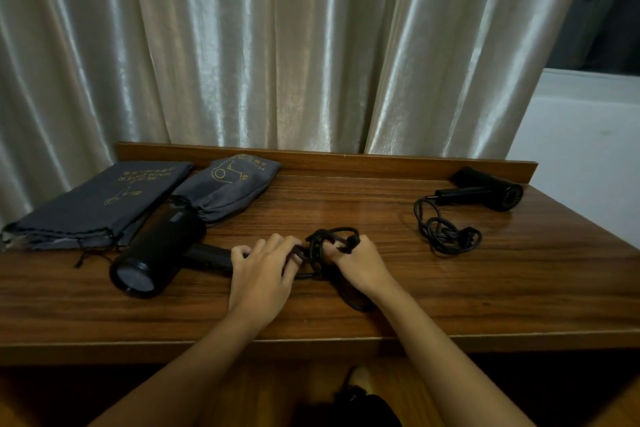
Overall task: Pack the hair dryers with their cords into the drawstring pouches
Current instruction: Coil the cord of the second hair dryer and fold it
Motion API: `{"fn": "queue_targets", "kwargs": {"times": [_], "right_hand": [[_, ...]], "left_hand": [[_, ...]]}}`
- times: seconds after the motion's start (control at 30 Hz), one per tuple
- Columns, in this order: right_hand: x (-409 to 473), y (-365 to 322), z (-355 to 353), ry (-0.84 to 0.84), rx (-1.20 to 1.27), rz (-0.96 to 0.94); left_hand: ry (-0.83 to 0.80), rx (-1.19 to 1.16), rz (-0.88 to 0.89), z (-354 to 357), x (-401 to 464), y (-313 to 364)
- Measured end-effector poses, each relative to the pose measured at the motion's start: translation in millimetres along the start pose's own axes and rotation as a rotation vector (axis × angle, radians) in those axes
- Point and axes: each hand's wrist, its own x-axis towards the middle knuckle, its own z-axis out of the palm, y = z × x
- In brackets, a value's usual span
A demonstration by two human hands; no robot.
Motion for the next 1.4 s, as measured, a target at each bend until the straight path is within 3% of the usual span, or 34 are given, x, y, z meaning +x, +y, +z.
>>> {"fn": "queue_targets", "kwargs": {"times": [0.13,0.23,0.3,0.37,0.4,0.47,0.53,0.63,0.7,0.8,0.97,1.07,1.17,1.27,1.4], "right_hand": [[-3,6,17,0.217,-0.054,-0.191],[-6,6,14,0.329,0.292,-0.109],[-7,4,1,0.506,0.592,0.004],[-12,-10,-19,0.653,0.677,-0.1],[-14,-26,-30,0.647,0.61,-0.231],[-8,-61,-41,0.412,0.291,-0.509],[1,-95,-33,0.053,-0.211,-0.564],[14,-122,-9,-0.398,-0.851,-0.257],[26,-120,-2,-0.593,-0.94,-0.067],[40,-113,5,-0.688,-0.83,0.035],[53,-95,28,-0.663,-1.099,0.081],[57,-82,21,-0.447,-0.84,0.106],[58,-71,-2,-0.251,-0.361,0.132],[53,-64,-31,-0.197,0.017,-0.007],[37,-56,-45,-0.059,0.165,-0.247]], "left_hand": [[0.015,0.051,-0.048,2,1,1],[0.009,0.087,-0.049,1,0,2],[-0.001,0.115,-0.054,1,-1,3],[-0.006,0.127,-0.051,2,0,4],[-0.007,0.135,-0.045,2,0,4],[-0.01,0.148,-0.042,1,1,3],[-0.012,0.144,-0.037,0,0,2],[-0.023,0.111,-0.061,-1,0,0],[-0.051,0.123,-0.076,-1,1,0],[-0.061,0.111,-0.087,-2,1,2],[-0.069,0.144,-0.097,-3,1,0],[0.005,0.096,-0.134,-3,1,1],[0.035,0.114,-0.125,-2,0,3],[0.048,0.127,-0.106,-2,0,5],[0.028,0.136,-0.091,-4,0,5]]}}
